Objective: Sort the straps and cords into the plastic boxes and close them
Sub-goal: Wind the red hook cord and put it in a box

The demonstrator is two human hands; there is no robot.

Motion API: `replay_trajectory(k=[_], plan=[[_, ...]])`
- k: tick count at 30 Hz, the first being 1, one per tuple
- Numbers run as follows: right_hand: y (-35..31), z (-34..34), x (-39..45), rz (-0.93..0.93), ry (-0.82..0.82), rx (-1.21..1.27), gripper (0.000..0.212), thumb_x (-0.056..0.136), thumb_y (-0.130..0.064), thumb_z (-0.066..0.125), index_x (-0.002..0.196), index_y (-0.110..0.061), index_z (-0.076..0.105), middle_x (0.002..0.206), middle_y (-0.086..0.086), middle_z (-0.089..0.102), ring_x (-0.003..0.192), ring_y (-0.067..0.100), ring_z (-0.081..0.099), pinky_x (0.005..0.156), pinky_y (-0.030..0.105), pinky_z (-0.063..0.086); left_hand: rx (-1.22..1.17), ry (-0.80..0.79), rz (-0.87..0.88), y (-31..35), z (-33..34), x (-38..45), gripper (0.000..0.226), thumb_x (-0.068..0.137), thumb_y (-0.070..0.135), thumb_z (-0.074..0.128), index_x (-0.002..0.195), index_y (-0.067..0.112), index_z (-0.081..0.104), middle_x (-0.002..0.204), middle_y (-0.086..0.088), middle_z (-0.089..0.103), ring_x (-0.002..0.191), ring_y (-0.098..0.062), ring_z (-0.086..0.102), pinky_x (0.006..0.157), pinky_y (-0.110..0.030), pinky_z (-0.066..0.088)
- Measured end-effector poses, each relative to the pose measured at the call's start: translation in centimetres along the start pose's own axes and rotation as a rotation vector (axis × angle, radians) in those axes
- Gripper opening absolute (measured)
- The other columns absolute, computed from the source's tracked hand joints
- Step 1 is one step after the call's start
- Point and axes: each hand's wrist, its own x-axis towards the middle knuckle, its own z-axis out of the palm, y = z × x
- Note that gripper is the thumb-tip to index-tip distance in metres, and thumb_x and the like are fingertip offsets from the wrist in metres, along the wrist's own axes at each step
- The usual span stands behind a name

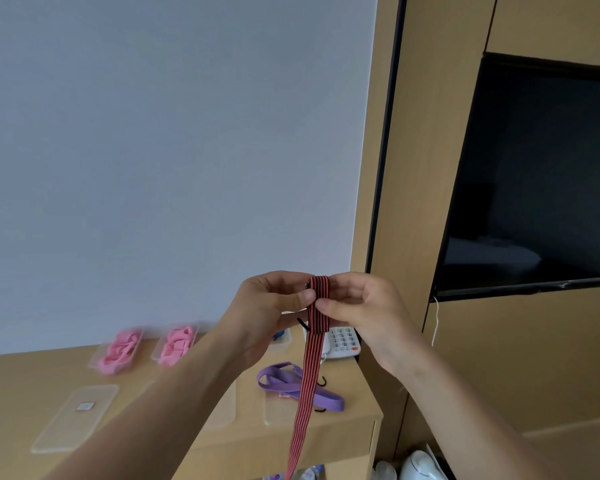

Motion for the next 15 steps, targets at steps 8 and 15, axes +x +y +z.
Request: replay_trajectory(k=[8, 15], plan=[[0.4, -0.4, 0.6, -0.185, 0.152, -0.069, 0.032, 0.073, 0.001, 0.085, 0.087, -0.025, 0.074, 0.092, 0.002, 0.078, 0.086, 0.017, 0.074, 0.081, 0.034, 0.059, 0.219, -0.035, -0.268, -0.4, 0.7, -0.3, 0.066, 0.088, 0.065, 0.057, 0.107, 0.004, 0.072, 0.103, -0.018, 0.077, 0.097, -0.033, 0.075, 0.082, -0.038, 0.061], [1.5, 0.0, -0.3, -0.468, 0.208, -0.328, 0.023, 0.073, 0.005, 0.084, 0.087, -0.011, 0.076, 0.085, -0.004, 0.076, 0.085, 0.018, 0.074, 0.081, 0.031, 0.058, 0.066, -0.045, -0.343, 0.4, 1.1, 0.0, 0.054, 0.097, 0.051, 0.057, 0.106, 0.000, 0.074, 0.104, -0.021, 0.076, 0.095, -0.032, 0.075, 0.080, -0.039, 0.061]])
